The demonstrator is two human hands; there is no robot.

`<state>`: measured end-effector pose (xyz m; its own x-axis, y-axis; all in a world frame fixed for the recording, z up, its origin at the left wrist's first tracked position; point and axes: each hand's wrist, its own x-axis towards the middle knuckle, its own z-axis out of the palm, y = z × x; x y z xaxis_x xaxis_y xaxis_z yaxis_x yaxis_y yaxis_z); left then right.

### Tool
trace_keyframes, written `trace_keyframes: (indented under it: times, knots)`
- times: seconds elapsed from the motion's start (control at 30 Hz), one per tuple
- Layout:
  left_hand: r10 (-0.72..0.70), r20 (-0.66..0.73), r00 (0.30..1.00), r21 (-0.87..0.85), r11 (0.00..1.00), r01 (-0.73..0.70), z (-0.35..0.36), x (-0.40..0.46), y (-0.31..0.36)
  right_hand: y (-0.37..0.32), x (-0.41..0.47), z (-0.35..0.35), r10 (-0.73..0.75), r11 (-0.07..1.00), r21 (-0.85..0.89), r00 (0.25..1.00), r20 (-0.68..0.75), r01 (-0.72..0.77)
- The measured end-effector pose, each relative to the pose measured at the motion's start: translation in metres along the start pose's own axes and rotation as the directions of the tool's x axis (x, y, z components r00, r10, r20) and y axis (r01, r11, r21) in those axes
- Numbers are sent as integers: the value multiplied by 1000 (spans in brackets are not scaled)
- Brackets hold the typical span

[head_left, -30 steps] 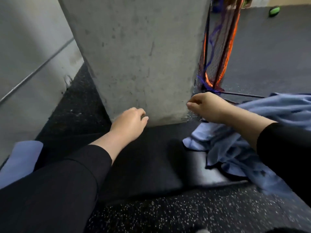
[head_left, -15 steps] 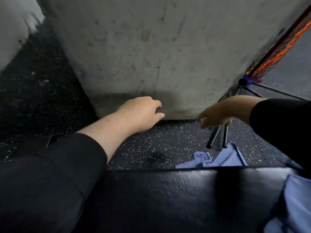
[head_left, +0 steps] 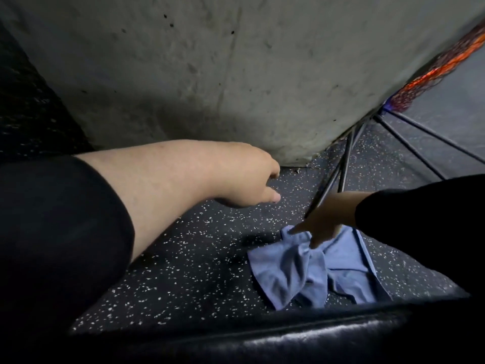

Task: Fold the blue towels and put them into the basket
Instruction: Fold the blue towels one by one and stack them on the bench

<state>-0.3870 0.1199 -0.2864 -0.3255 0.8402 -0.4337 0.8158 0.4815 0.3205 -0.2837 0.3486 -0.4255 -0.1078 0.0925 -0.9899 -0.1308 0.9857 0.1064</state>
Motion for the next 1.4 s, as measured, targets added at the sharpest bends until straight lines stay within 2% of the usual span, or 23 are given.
trace_keyframes:
  times: [0.13, 0.23, 0.47, 0.57, 0.6, 0.73, 0.87, 1.03, 1.17, 1.3, 1.4]
  knots:
    - [5, 81, 997, 6, 1000, -6, 7, 13, -3, 1, 21, 17, -18, 989, -144, 997, 71, 28]
    - [-2, 164, 986, 12, 1000, 0, 10, 17, -6, -1, 32, 19, -14, 988, -153, 996, 92, 28]
    - [-5, 157, 988, 24, 1000, 2, 6, 19, -14, -11, 37, 14, -70, 987, -137, 994, 81, 81]
    - [-17, 172, 985, 20, 1000, 13, 8, 20, -13, -2, 30, -1, -68, 998, 14, 997, -35, 68]
    - [-18, 173, 985, 23, 1000, 14, 7, 20, -12, 0, 21, -10, -77, 993, 81, 990, -114, 87]
    - [-30, 152, 988, 30, 999, 26, 6, 20, -15, 5, -20, -45, -7, 931, 324, 896, -445, 168]
    - [-66, 166, 984, 30, 998, 62, 5, 18, -23, 6, -67, -68, 88, 861, 467, 846, -525, 200]
    - [-117, 133, 984, -37, 992, 123, -3, 7, -31, -5, -132, -80, 121, 793, 498, 711, -693, 351]
    - [-137, 18, 990, -225, 965, 137, -14, -7, -25, -25, -194, -82, 142, 663, 506, 572, -808, 551]
    - [-135, -232, 963, -604, 797, -34, -36, -37, -2, -40, -270, -82, 220, 589, 426, 371, -902, 687]
    - [-158, -379, 912, -663, 734, -148, -66, -72, 20, -52, -338, -75, 260, 556, 334, 223, -940, 761]
